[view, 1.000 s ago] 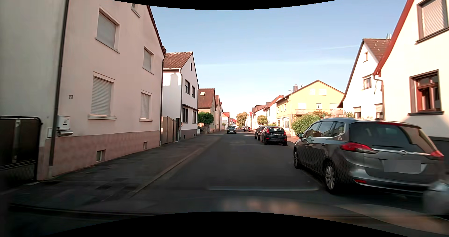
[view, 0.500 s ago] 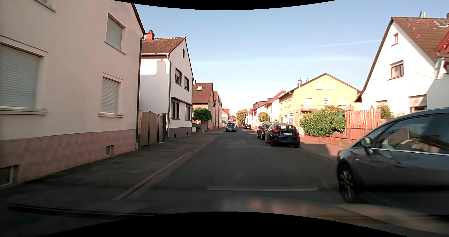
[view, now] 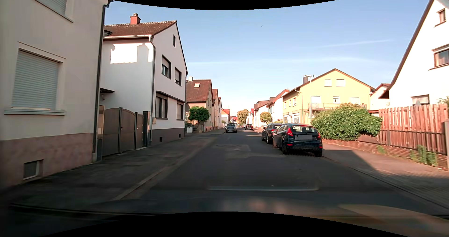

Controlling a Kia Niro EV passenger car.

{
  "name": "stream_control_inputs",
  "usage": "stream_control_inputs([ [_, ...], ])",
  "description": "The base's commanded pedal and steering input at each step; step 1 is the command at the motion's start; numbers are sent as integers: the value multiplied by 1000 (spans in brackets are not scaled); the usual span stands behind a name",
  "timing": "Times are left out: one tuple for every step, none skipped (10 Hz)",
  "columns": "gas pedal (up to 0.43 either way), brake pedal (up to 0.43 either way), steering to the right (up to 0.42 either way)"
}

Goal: Follow the waypoints while adhering to traffic rules and regulations

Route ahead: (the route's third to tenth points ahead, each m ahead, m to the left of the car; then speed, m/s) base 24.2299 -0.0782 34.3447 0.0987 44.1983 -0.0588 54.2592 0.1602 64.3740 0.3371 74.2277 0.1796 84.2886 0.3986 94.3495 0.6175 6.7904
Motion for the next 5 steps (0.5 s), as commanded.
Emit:
stream_control_inputs([
  [0, 0, -4],
  [0, 6, -1],
  [0, 30, 0],
  [0, 79, 0],
  [0, 104, 0],
])
